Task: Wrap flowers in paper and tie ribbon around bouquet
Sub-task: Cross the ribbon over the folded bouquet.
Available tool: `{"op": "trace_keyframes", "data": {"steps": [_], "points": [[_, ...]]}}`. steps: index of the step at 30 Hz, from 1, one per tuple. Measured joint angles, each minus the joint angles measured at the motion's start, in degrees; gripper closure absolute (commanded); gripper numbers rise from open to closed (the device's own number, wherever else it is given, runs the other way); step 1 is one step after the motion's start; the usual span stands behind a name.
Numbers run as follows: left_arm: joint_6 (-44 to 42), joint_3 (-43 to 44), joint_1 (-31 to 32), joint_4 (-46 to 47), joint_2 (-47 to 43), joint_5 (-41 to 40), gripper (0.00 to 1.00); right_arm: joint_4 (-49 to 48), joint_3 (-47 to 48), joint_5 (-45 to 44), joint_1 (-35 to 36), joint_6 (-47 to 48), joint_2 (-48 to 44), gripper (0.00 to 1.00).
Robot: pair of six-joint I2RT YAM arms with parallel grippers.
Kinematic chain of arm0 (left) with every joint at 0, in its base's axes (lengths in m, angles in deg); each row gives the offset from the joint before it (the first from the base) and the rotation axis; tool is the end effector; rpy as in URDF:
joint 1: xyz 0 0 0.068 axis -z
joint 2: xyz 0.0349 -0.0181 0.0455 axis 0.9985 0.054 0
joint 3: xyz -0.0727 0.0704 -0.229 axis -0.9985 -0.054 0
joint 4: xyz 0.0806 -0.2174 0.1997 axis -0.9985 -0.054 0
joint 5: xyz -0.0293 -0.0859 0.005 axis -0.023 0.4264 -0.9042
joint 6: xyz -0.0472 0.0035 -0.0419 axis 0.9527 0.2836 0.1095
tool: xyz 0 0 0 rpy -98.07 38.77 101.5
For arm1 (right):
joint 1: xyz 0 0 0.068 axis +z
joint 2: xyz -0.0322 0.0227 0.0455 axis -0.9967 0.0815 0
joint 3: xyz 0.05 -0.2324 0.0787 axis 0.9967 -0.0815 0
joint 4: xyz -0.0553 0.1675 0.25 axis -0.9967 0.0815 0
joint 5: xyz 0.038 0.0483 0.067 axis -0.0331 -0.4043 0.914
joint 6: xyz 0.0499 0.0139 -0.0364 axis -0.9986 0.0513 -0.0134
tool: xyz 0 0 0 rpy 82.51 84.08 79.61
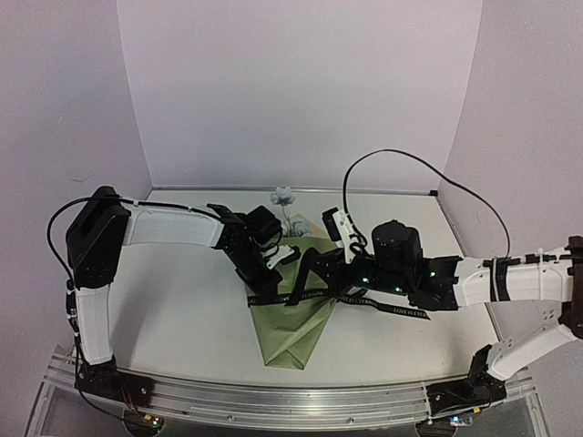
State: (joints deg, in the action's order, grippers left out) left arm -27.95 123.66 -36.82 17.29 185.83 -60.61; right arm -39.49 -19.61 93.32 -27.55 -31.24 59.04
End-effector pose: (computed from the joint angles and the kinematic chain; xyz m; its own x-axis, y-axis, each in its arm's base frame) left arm 0.2717 -0.3439 0.1174 -0.5820 0.7361 -0.3456 0.8130 0.5362 -0.2270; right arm 0.1912 0.3117 0.2068 -0.3392 -0.1121 -0.9340 -0.8338 0.4955 0.2434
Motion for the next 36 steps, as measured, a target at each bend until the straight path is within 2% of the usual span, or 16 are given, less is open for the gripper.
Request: {"op": "trace_keyframes", "data": {"steps": [9,17,25,30,36], "points": [[0.11,-0.56,-4.50,2.11,-4.33,6.78,1.00,-2.27,-1.77,-2.85,3.96,7.33,2.45,1.00],[0.33,-2.43,-5.46,2.97,-5.20,11.17,1.00,-5.58,-1.77,-9.88,8.42,13.10,10.25,1.00],[0.60,-3.64,-6.55,4.62,-6.45,14.32,1.00,-8.62,-1.35,-13.70,7.93,6.62,19.86,1.00],[1.72,-4.59,-6.72,5.82,-7.14,15.48,1.00,-9.23,0.51,-11.80,6.13,-1.05,25.34,1.00],[2.09,-6.29,-6.72,6.93,-8.57,16.47,1.00,-10.24,3.25,-10.10,3.36,-8.93,27.60,1.00]]}}
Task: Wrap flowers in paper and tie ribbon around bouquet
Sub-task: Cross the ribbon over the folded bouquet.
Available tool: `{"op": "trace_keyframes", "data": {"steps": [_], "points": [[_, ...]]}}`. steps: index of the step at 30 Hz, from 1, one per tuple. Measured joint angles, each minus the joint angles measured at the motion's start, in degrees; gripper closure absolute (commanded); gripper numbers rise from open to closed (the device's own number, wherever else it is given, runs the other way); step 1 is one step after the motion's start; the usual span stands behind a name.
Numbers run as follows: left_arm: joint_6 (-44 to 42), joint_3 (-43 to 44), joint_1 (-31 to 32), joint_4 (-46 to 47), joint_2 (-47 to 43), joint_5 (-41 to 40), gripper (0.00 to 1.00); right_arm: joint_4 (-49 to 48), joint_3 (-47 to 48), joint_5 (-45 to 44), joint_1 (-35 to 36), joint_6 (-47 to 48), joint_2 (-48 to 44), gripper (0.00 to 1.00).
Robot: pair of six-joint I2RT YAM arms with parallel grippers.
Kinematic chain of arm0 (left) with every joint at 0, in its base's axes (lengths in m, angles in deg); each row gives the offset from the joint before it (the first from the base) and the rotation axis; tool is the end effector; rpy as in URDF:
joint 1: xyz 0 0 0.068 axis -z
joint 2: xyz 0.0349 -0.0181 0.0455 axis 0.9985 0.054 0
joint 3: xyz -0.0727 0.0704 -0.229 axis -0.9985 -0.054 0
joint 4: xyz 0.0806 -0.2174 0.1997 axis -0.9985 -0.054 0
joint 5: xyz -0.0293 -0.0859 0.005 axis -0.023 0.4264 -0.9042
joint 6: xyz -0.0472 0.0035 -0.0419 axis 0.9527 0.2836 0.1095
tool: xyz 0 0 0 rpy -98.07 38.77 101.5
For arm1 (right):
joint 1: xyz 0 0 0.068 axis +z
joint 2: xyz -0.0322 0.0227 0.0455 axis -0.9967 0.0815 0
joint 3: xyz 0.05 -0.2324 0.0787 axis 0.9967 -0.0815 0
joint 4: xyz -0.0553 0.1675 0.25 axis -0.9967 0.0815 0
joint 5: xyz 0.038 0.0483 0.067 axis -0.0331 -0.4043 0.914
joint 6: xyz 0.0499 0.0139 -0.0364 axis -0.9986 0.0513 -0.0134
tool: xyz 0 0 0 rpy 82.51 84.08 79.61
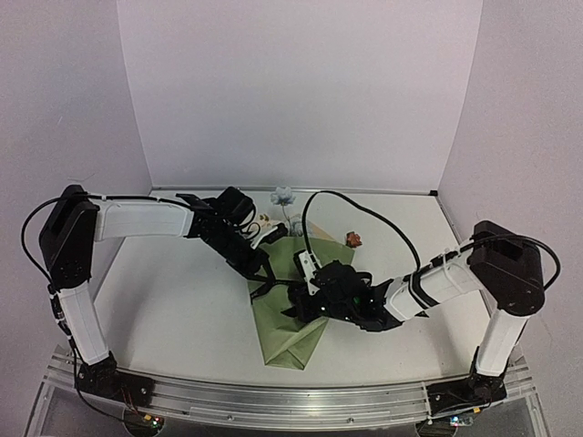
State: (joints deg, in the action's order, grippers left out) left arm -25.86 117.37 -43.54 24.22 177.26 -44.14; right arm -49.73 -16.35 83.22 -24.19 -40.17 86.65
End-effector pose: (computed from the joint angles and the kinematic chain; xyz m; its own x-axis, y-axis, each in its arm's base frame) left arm 0.2904 -0.3088 0.1534 -0.6429 0.5959 -0.4812 0.7642 0.4571 -0.4551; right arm 0.1963 0.3475 0.0707 -0.5342 -0.1920 -0.8233 -0.6861 0.6674 0.2896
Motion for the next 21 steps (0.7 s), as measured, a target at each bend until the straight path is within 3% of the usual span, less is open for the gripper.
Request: {"op": "trace_keyframes", "data": {"steps": [13,21], "points": [[1.01,-1.64,-0.31,3.52,-3.42,2.49,1.00,-1.72,4.78,3.50,-2.06,-10.10,4.00,1.00],[1.06,-3.69,-0.32,4.96,-4.44,5.51,1.00,-9.17,5.27,1.75,-3.67,-16.30,8.02,1.00]]}}
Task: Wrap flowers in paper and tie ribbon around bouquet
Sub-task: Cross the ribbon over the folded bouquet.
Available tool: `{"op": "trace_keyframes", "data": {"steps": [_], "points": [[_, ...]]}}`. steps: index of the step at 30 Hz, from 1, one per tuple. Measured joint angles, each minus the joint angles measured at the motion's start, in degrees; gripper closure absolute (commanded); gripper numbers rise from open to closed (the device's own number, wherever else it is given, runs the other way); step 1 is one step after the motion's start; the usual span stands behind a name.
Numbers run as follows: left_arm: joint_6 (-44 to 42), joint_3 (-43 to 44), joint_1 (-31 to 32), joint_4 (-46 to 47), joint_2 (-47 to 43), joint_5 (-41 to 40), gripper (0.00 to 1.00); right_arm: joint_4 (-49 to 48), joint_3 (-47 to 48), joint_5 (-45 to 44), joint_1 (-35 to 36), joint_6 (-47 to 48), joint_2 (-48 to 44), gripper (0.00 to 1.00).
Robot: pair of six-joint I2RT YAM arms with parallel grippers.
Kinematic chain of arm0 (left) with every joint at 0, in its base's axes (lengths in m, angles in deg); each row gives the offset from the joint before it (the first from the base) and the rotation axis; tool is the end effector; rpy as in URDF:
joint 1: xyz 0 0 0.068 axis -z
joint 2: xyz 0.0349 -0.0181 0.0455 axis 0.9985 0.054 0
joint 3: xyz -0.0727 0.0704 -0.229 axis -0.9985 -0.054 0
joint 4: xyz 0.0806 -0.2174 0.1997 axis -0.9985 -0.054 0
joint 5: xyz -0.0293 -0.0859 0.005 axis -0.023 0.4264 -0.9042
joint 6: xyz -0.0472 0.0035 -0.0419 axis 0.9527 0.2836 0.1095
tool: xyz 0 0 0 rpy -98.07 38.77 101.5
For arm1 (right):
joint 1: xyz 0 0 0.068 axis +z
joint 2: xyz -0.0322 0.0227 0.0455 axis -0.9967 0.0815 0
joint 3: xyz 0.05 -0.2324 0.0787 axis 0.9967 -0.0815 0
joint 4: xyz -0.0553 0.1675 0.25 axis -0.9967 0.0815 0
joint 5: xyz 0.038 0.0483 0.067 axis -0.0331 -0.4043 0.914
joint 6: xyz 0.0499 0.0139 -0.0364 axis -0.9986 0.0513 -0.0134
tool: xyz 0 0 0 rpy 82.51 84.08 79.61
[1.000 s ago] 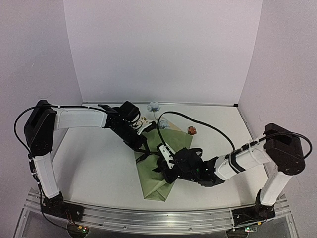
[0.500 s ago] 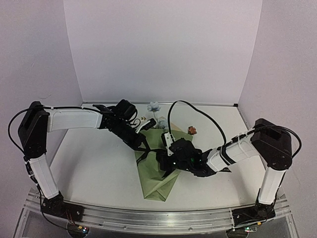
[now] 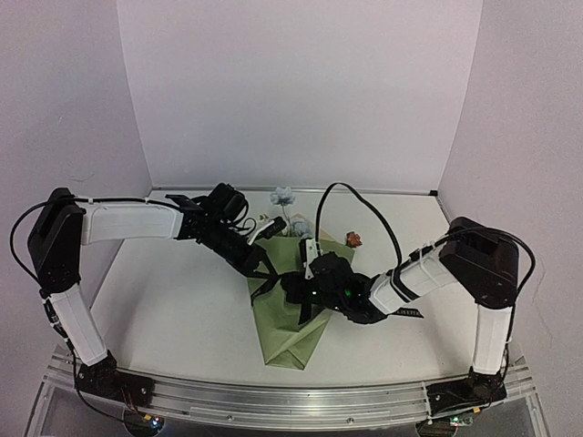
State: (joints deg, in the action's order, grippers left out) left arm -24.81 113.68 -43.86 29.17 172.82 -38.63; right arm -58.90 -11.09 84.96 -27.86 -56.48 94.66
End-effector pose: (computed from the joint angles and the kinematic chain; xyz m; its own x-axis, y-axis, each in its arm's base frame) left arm 0.2831 -0.3040 0.1695 -0.6225 0.5507 -0.5561 0.7793 0.3713 -0.5048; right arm 0.2315 0.3580 0.0619 -0.6704 0.1030 -0.7348 -0.5080 0.6581 0.5557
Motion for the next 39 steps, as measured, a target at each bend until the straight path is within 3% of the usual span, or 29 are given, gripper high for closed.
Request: {"op": "trace_keyframes", "data": {"steps": [7,16,22,31,39], "points": [[0.36,-1.39,0.00,0.87,-1.17,1.33,1.00,-6.43,4.16,-2.53,-2.41,-6.01,4.42,1.00],[0.86,-1.39,-0.43,1.44,-1.60,0.75,1.00,-10.02,7.29,-3.96,-2.59,-10.07,4.44,0.78],[1.87,-1.39,-0.81,2.03,-1.60,-0.46,1.00,-10.69,1.31,-4.93,-2.59,-12.18,3.22,0.68],[2.94,-1.37,-1.01,3.07,0.16,-0.08,1.00,-8.80,-5.39,-3.62,-2.50,-11.30,-2.80,0.61],[2.81,-0.63,-1.01,2.29,3.37,3.28,1.00,-2.63,-9.79,-3.91,-1.55,-8.09,-11.81,0.64]]}}
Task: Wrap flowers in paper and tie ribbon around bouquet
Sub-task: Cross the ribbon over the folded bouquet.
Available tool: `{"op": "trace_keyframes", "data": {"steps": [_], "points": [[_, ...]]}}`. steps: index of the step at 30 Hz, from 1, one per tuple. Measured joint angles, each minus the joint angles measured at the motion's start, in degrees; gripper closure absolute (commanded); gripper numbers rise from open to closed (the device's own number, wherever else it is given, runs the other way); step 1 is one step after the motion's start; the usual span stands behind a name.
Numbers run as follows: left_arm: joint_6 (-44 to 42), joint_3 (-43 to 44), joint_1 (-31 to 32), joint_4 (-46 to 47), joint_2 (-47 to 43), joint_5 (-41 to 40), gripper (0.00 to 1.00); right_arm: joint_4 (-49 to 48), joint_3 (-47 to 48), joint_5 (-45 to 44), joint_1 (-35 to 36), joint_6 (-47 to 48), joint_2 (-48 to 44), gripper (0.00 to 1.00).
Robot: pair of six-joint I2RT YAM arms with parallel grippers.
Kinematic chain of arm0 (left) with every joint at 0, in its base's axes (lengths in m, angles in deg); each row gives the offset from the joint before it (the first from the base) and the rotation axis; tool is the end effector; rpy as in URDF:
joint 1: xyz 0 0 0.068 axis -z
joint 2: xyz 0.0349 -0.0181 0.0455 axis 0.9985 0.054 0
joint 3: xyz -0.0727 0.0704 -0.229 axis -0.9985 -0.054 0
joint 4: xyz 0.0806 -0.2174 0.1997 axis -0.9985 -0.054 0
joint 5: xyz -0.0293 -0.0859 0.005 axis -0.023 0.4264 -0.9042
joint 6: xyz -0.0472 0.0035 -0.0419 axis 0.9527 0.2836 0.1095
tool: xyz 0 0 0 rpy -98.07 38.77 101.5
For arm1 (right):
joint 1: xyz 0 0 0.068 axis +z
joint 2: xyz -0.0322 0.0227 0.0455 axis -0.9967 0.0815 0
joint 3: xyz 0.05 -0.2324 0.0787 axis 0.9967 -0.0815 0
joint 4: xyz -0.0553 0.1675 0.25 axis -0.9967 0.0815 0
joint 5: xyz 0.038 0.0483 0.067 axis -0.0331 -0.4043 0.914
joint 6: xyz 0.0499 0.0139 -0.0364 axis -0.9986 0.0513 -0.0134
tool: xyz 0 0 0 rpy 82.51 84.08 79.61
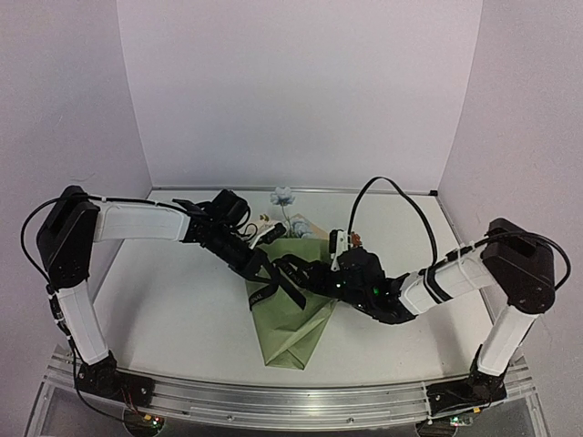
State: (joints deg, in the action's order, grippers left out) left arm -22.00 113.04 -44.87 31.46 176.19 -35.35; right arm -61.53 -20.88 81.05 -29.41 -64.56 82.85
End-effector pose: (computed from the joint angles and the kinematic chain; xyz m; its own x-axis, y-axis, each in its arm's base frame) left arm 0.2893 -0.3028 0.1463 -0.6804 0.5338 -0.5021 0.7234 0.3792 -0.5770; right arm 0.2236 0.3198 0.0935 -0.6698 0.2949 -0.6815 -0.3933 0.6376 0.6624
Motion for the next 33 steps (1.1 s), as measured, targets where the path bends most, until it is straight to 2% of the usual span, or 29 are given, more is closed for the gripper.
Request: {"op": "trace_keyframes", "data": {"steps": [5,9,15,20,24,33], "points": [[-0.28,1.21,0.23,-0.84,1.83,1.70,1.00,10.35,0.02,-0.26,1.37,3.04,-4.75,0.57],[-1.60,3.42,1.38,-2.08,3.59,2.64,1.00,14.79,0.03,-1.26,2.03,4.17,-6.05,0.48],[-3.83,6.10,3.95,-4.51,6.90,2.68,0.99,19.38,0.00,-3.15,2.00,4.51,-6.34,0.45],[-4.54,6.98,4.79,-5.18,8.67,1.82,0.74,21.33,-0.92,-4.88,2.00,4.53,-8.17,0.44],[-3.04,6.83,4.73,-3.27,8.55,-0.84,0.59,22.43,-1.51,-5.58,2.00,4.72,-9.58,0.44],[2.21,1.88,2.78,3.39,2.29,-5.59,0.52,25.26,-1.52,-5.79,2.00,6.49,-10.89,0.43]]}}
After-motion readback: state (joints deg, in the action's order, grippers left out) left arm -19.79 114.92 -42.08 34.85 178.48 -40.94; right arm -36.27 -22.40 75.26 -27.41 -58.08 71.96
